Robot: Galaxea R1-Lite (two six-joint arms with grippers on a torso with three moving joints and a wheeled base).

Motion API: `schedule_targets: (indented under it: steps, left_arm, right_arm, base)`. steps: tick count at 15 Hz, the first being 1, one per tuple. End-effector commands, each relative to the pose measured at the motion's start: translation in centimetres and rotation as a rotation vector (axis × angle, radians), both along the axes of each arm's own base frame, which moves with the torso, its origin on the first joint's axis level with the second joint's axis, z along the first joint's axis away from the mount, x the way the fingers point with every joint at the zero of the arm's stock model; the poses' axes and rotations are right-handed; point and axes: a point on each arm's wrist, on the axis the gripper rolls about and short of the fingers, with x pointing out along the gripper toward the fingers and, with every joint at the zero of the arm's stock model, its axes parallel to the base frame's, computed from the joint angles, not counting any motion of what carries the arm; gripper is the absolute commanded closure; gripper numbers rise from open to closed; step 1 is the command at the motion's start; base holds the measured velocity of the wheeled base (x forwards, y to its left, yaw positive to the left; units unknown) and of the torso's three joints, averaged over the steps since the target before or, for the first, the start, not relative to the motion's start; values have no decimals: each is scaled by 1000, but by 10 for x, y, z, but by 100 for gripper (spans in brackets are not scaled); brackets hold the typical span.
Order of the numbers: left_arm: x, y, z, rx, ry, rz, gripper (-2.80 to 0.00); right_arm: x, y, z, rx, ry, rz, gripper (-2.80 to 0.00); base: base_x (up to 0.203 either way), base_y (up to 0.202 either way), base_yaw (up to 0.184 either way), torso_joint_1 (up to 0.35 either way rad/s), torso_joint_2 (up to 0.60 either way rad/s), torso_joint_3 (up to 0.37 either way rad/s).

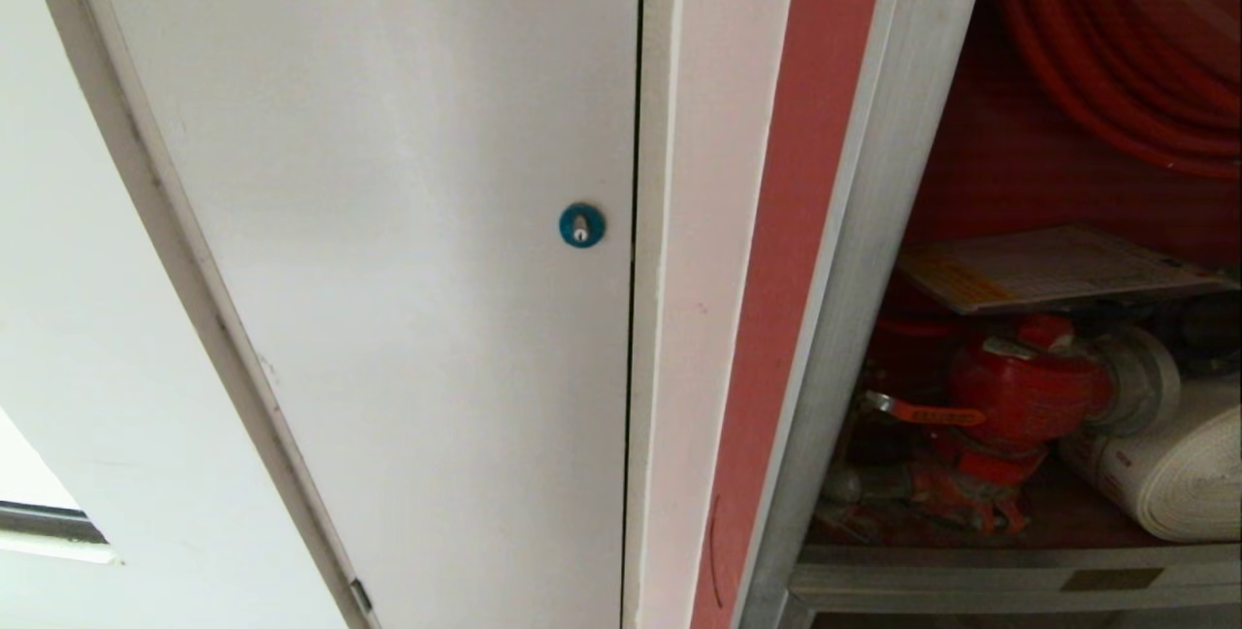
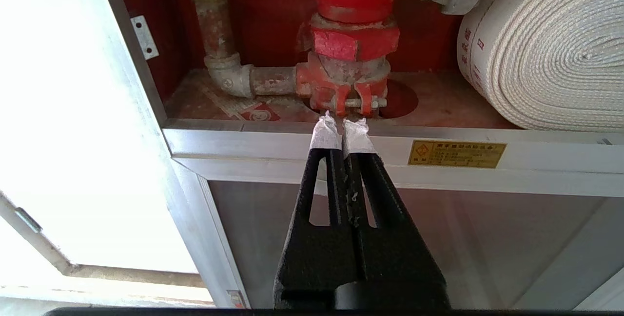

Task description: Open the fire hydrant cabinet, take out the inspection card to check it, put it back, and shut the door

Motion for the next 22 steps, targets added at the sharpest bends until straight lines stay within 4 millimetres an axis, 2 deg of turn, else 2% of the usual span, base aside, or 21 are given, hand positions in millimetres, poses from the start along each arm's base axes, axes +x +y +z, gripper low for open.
schedule_targets:
  steps: [1,20,22]
  left_arm:
    - [0,0,0,-1,1,0,0]
    - [0,0,0,0,1,0,0]
    - [0,0,0,-1,1,0,0]
  right_arm:
    - [0,0,-1,0,3,1,0]
    - [0,0,-1,0,3,1,0]
    - [0,0,-1,0,3,1,0]
  base:
    - [0,0,0,0,0,0]
    - [0,0,0,0,0,0]
    - [-152,0,1,10,6,1]
